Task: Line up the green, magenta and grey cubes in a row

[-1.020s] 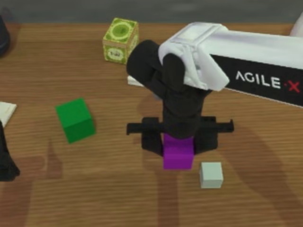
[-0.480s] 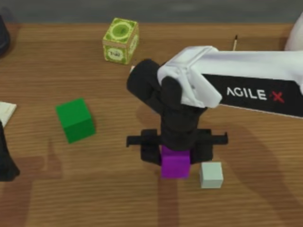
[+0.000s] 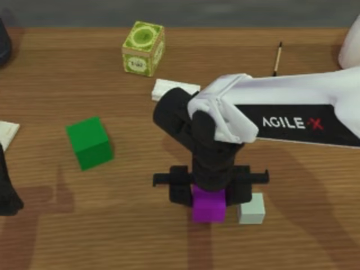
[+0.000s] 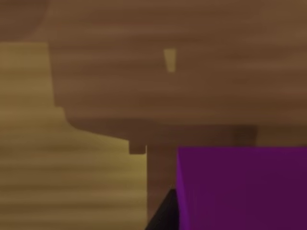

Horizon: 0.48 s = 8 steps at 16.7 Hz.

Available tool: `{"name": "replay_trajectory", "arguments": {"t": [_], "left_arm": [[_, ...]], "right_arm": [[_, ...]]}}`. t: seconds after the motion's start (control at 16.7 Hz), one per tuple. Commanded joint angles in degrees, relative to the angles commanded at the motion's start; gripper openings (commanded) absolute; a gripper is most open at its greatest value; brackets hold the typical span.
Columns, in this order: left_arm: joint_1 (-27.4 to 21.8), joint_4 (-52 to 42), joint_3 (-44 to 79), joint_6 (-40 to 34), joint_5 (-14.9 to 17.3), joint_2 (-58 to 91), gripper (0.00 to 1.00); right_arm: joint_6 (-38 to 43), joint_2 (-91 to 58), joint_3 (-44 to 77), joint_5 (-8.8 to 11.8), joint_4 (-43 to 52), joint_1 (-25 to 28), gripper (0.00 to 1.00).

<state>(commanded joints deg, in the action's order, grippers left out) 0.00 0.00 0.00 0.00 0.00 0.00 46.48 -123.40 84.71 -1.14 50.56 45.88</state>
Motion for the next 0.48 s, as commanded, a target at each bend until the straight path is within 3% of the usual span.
{"name": "replay_trajectory", "arguments": {"t": [0.48], "left_arm": [[0.0,0.0,0.0,0.0,0.0,0.0,1.00]], "right_arm": [[0.0,0.0,0.0,0.0,0.0,0.0,0.68]]}}
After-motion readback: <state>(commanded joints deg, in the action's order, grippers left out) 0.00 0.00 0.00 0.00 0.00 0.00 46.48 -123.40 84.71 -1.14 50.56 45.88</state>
